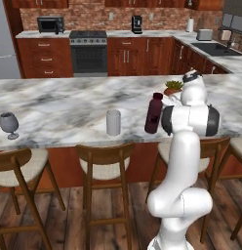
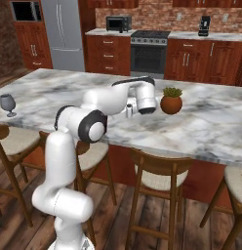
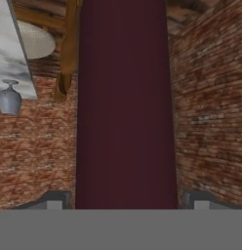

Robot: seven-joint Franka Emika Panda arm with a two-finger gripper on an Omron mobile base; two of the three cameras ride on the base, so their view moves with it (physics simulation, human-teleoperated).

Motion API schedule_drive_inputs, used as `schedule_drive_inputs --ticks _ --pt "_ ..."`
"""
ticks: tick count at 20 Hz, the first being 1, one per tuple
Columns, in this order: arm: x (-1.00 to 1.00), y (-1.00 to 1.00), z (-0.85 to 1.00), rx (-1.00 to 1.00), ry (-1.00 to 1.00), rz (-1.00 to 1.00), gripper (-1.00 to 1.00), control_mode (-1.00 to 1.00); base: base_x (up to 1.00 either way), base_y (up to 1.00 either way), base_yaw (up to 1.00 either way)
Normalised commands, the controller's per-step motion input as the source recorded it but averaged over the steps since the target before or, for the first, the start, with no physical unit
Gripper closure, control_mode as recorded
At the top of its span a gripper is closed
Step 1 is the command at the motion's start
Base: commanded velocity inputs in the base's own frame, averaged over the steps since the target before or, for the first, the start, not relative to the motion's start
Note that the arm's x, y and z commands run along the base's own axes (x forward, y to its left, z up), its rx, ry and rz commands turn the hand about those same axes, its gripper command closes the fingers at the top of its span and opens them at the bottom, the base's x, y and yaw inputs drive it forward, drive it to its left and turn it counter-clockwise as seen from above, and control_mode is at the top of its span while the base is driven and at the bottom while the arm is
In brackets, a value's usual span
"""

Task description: There is a wine glass and glass cup on the dining counter. Place the wine bottle next to the wine glass and the juice bottle next to the glass cup.

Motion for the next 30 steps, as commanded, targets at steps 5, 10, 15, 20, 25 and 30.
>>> schedule_drive_inputs --ticks 5,10,15,20,25,30 --pt "0.39 0.12 -0.23 -0.01 0.00 0.00 1.00 -1.00 0.00 0.00 0.00" --pt "0.35 0.00 -0.16 -0.04 0.00 0.00 1.00 -1.00 0.00 0.00 0.00" --pt "0.26 0.00 -0.41 -0.06 0.00 0.01 1.00 -1.00 0.00 0.00 0.00" --pt "0.29 0.00 -0.25 -0.03 0.00 0.01 1.00 -1.00 0.00 0.00 0.00" --pt "0.36 0.06 -0.04 0.00 0.00 0.01 1.00 -1.00 0.00 0.00 0.00" --pt "0.56 0.13 -0.07 0.00 0.00 0.02 1.00 -1.00 0.00 0.00 0.00"
